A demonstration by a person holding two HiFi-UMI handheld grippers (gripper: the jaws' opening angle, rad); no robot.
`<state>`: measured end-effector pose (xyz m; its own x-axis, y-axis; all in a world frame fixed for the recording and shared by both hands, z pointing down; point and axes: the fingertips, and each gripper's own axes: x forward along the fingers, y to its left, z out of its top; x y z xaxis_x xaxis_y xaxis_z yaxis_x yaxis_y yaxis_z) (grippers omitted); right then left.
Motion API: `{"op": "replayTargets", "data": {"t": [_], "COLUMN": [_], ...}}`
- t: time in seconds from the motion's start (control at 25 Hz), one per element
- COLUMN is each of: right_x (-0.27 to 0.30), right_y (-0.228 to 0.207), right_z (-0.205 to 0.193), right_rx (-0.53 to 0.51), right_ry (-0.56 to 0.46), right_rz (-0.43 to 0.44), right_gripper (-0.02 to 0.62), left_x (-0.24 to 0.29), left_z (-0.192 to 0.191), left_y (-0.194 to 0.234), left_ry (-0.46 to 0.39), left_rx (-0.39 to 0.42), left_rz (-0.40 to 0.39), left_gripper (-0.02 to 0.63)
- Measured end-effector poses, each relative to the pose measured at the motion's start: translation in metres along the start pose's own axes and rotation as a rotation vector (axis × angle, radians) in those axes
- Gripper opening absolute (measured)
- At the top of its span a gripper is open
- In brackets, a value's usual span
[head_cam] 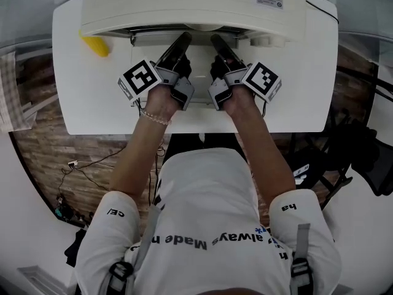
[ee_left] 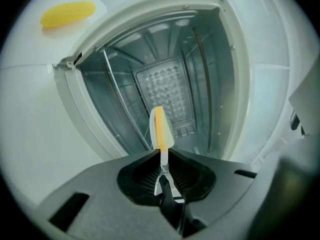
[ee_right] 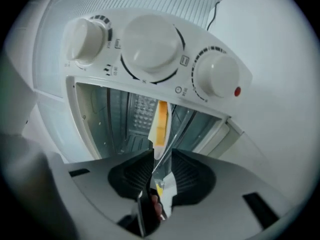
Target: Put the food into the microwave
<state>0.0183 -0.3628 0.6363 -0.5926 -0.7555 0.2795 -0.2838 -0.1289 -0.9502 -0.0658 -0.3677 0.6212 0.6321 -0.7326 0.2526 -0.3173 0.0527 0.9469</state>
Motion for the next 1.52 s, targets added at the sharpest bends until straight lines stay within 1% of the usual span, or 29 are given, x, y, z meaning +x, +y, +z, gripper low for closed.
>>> {"op": "replayTargets", "data": {"t": [0.08, 0.16, 0.4, 0.48, 0.64, 0.76, 0.84, 1.0, 1.12, 1.28, 1.4, 1.52], "right_x": [-0.017, -0.035, -0.076, -0.086, -0.108, -0.129, -0.140, -0.158, -0.168, -0.183, -0.196, -0.206], "right_y": [0.009, 0.023, 0.069, 0.091, 0.128, 0.152, 0.167, 0.194, 0.213, 0.240, 0.261, 0.278], "right_z": [-0.001, 0.000, 0.006, 0.008, 0.011, 0.008, 0.005, -0.003, -0.006, -0.007, -0.006, -0.010], "right_rx": [-0.056, -0.129, -0.372, -0.450, -0.610, -0.724, -0.797, -0.921, -0.988, -1.073, -1.141, -1.196], "right_ry": [0.014, 0.027, 0.043, 0.045, 0.038, 0.025, 0.020, 0.013, 0.003, -0.018, -0.041, -0.043], "right_rz": [0.003, 0.020, 0.067, 0.090, 0.120, 0.131, 0.138, 0.152, 0.165, 0.184, 0.194, 0.208], "right_gripper": [0.086, 0.084, 0.074, 0.071, 0.058, 0.052, 0.049, 0.045, 0.043, 0.041, 0.038, 0.038], "left_x": [-0.013, -0.024, -0.056, -0.068, -0.086, -0.098, -0.106, -0.122, -0.137, -0.153, -0.162, -0.171], "left_z": [-0.006, -0.012, -0.017, -0.013, -0.005, -0.007, -0.011, -0.020, -0.025, -0.031, -0.033, -0.035], "left_y": [-0.012, -0.026, -0.074, -0.096, -0.141, -0.167, -0.181, -0.199, -0.214, -0.236, -0.251, -0.265], "left_ry": [0.002, 0.005, -0.010, -0.027, -0.067, -0.083, -0.086, -0.083, -0.097, -0.123, -0.139, -0.150], "left_rx": [0.031, 0.080, 0.271, 0.342, 0.511, 0.600, 0.636, 0.657, 0.706, 0.819, 0.855, 0.876], "left_rz": [-0.004, -0.012, -0.027, -0.037, -0.060, -0.079, -0.094, -0.112, -0.114, -0.104, -0.117, -0.130], "left_gripper": [0.032, 0.032, 0.032, 0.031, 0.031, 0.031, 0.031, 0.029, 0.026, 0.023, 0.021, 0.021]}}
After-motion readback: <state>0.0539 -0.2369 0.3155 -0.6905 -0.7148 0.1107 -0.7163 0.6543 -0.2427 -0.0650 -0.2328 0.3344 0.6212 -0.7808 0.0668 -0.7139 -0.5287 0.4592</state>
